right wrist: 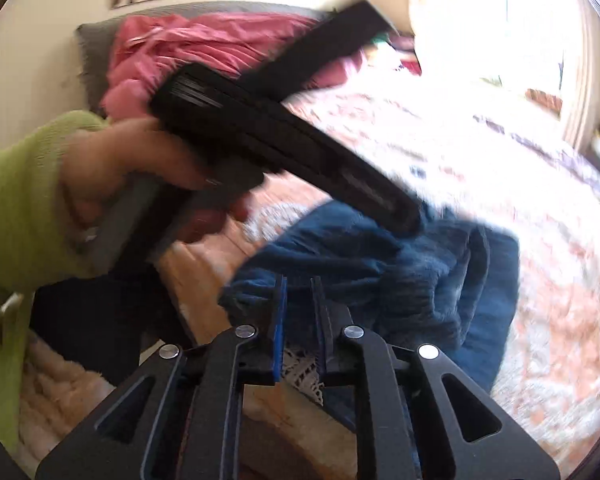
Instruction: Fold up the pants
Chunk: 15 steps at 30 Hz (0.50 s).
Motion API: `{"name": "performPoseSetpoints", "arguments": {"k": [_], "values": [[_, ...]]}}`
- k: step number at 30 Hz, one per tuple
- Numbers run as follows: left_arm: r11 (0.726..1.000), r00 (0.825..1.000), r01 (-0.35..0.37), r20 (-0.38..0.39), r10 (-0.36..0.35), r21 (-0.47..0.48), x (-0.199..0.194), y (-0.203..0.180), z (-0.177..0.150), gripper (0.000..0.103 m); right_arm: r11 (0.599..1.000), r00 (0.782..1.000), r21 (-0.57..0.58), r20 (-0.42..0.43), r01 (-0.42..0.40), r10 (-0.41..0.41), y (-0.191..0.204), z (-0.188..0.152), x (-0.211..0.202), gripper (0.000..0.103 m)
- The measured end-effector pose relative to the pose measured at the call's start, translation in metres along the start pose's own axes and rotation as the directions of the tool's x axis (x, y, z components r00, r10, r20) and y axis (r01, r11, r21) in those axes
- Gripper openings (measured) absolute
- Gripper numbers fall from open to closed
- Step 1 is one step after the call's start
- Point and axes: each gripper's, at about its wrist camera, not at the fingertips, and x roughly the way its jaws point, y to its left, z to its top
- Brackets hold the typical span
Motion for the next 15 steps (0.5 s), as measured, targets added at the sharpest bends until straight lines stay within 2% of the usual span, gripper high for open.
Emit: {"name": "performPoseSetpoints", "arguments": {"k": [3, 15], "values": [[1.000, 1.000, 0.003, 0.001, -0.003, 0.002, 0.000, 0.000, 0.000, 0.065, 0.999, 0.997, 0.033, -0.071, 0.009, -0.006, -0.001, -0.008, 0.015, 0.014], [1.000, 1.000, -0.004, 0.010, 0.004, 0.010, 0.000, 0.000, -0.001, 0.065, 0.996, 0.997, 0.085, -0.071, 0.006, 0.000, -0.003, -0.013, 0.011, 0.014]]}}
